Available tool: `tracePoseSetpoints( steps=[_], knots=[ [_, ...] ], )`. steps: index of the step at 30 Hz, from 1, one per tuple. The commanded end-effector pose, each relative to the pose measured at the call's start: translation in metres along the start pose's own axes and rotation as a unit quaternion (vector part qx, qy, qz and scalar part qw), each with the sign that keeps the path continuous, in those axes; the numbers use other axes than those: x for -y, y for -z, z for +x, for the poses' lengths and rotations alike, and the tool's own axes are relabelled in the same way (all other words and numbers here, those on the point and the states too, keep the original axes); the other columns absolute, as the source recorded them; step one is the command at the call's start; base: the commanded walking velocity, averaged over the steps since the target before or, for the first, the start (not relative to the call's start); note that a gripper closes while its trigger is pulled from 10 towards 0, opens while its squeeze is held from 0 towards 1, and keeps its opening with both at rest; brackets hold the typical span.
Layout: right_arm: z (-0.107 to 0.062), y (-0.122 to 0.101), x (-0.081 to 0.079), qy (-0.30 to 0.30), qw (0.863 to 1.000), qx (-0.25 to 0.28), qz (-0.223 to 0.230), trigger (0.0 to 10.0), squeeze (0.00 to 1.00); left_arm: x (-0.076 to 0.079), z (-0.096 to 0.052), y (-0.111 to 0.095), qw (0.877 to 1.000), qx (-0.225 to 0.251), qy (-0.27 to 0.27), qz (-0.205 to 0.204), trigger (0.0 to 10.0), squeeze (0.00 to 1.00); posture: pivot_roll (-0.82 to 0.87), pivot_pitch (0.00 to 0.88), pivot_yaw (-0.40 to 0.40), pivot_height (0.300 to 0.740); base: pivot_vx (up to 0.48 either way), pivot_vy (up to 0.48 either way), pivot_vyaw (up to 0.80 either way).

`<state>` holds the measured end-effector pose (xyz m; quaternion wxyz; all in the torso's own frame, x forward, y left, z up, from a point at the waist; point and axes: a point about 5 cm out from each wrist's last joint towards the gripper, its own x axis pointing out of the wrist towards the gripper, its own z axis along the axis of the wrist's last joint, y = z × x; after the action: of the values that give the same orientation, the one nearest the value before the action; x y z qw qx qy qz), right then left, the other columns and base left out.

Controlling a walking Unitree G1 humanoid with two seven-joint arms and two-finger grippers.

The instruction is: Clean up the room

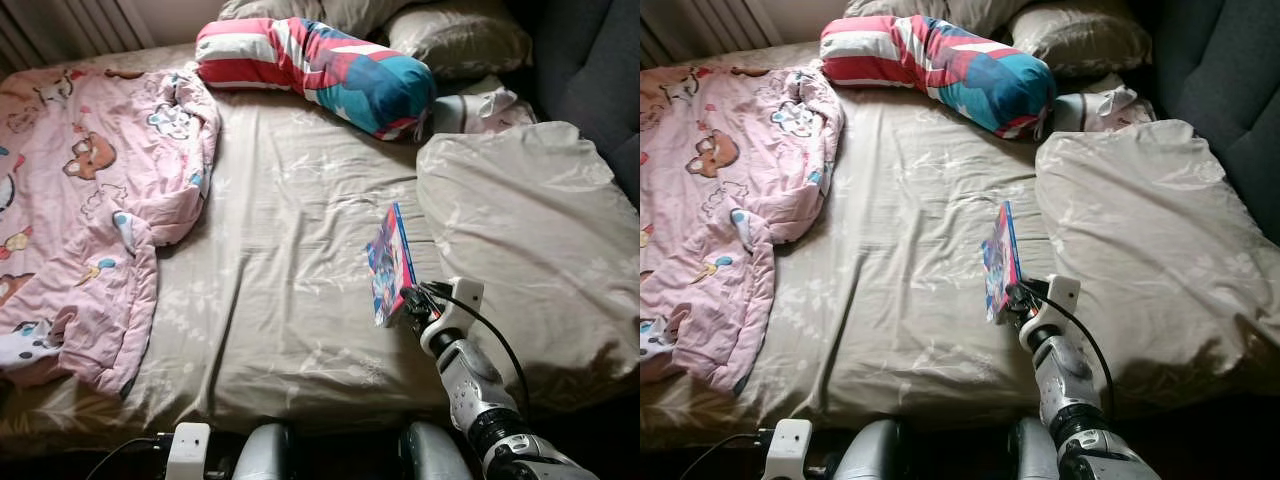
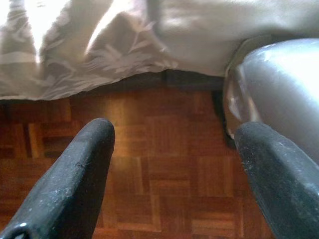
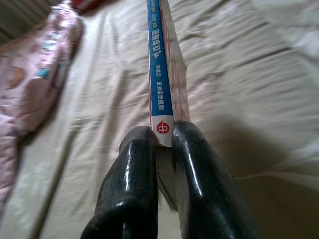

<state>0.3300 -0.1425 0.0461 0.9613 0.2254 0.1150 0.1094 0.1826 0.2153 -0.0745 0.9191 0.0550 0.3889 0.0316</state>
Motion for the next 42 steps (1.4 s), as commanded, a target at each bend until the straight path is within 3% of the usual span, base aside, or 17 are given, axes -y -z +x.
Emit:
tracePoseSetpoints(
  steps=[1, 6, 11, 22, 42],
  knots=[
    [0.003, 0.001, -0.008, -0.023, 1.0, 0.002, 0.007, 10.0, 0.0, -0.006, -0.004, 0.01, 1.0, -0.018, -0.002, 0.018, 10.0, 0.0, -0.03, 0.243, 0.133, 0.657, 0.0, 0.0, 0.0],
    [-0.002, 0.015, -0.006, -0.019, 0.999, -0.029, -0.008, 10.0, 0.0, -0.007, -0.004, 0.01, 1.0, -0.013, 0.001, 0.025, 10.0, 0.0, -0.02, 0.246, 0.139, 0.657, 0.0, 0.0, 0.0],
    [-0.012, 0.027, 0.013, 0.048, 0.996, -0.067, -0.03, 10.0, 0.0, -0.008, -0.005, 0.012, 0.999, -0.01, 0.003, 0.03, 10.0, 0.0, -0.01, 0.249, 0.148, 0.657, 0.0, 0.0, 0.0],
    [-0.021, 0.028, 0.031, 0.11, 0.989, -0.075, -0.069, 10.0, 0.0, -0.007, -0.005, 0.009, 0.999, -0.002, 0.008, 0.039, 10.0, 0.0, -0.01, 0.258, 0.157, 0.657, 0.0, 0.0, 0.0],
    [-0.022, 0.027, 0.034, 0.116, 0.987, -0.073, -0.083, 10.0, 0.04, -0.005, -0.004, 0.005, 0.999, 0.006, 0.01, 0.04, 10.0, 0.0, -0.01, 0.268, 0.152, 0.657, 0.0, 0.0, 0.0]
  ],
)
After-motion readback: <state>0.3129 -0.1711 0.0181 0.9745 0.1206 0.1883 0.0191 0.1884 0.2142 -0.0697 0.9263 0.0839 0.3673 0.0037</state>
